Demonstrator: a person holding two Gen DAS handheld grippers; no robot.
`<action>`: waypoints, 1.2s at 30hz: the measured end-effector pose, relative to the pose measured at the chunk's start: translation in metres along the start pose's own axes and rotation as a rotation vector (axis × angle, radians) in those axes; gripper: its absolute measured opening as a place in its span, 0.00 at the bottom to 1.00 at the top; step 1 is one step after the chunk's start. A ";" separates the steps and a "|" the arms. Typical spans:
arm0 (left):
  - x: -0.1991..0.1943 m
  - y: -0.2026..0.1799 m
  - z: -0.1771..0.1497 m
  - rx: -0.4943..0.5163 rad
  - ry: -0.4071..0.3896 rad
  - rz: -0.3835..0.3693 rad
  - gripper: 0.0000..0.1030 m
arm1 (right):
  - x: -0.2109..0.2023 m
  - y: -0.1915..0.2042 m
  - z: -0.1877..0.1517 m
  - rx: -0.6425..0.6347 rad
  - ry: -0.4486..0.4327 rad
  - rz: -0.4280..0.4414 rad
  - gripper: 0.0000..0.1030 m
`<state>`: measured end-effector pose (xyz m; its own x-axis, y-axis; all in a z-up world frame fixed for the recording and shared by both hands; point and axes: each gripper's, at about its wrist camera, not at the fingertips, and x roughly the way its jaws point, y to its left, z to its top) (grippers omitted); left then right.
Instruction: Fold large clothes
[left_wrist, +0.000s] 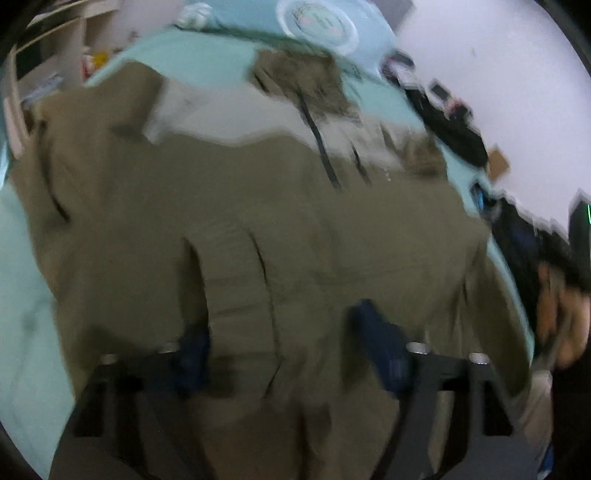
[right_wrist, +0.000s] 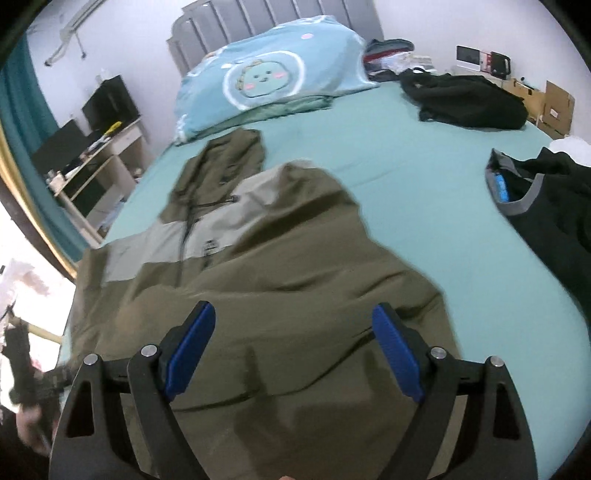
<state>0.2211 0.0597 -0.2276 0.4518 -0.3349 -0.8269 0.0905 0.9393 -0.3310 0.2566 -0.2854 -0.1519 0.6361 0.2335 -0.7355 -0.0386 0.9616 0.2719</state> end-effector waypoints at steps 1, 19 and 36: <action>0.004 -0.010 -0.013 0.023 0.026 -0.004 0.54 | 0.004 -0.008 0.002 0.005 0.002 -0.007 0.84; -0.133 -0.020 -0.076 -0.208 -0.100 0.036 0.74 | 0.056 -0.069 -0.036 -0.071 0.210 -0.135 0.84; 0.010 -0.047 -0.035 -0.017 0.119 0.146 0.19 | 0.026 -0.092 -0.007 0.068 0.012 -0.139 0.84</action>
<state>0.1907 0.0094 -0.2365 0.3504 -0.2028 -0.9144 0.0162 0.9774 -0.2105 0.2718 -0.3671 -0.2005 0.6225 0.1010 -0.7761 0.1013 0.9729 0.2079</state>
